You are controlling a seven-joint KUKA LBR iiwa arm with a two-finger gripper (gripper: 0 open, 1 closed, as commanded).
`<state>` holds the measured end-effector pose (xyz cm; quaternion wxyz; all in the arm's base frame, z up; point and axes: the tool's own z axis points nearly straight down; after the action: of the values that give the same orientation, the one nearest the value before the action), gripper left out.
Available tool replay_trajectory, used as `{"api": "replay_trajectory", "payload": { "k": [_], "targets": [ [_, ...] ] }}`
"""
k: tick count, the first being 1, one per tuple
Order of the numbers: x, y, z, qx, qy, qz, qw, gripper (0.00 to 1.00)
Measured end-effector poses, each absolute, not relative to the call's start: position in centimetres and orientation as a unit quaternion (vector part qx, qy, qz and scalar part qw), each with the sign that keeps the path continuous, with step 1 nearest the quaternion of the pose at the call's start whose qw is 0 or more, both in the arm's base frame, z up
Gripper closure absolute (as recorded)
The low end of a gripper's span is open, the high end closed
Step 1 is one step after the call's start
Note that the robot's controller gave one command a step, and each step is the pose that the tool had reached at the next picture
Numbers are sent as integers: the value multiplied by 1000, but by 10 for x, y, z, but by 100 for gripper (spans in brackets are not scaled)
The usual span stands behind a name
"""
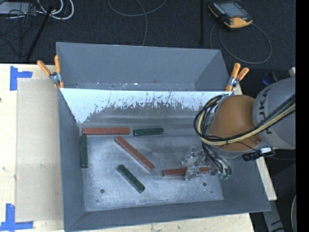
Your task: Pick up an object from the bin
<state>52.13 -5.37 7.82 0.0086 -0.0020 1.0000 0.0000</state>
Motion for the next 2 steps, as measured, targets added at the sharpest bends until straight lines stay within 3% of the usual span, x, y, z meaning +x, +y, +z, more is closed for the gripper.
{"api": "replay_trajectory", "payload": {
  "k": [2],
  "targets": [
    [519,-54,88,-2,1000,0,1,100]
  ]
}}
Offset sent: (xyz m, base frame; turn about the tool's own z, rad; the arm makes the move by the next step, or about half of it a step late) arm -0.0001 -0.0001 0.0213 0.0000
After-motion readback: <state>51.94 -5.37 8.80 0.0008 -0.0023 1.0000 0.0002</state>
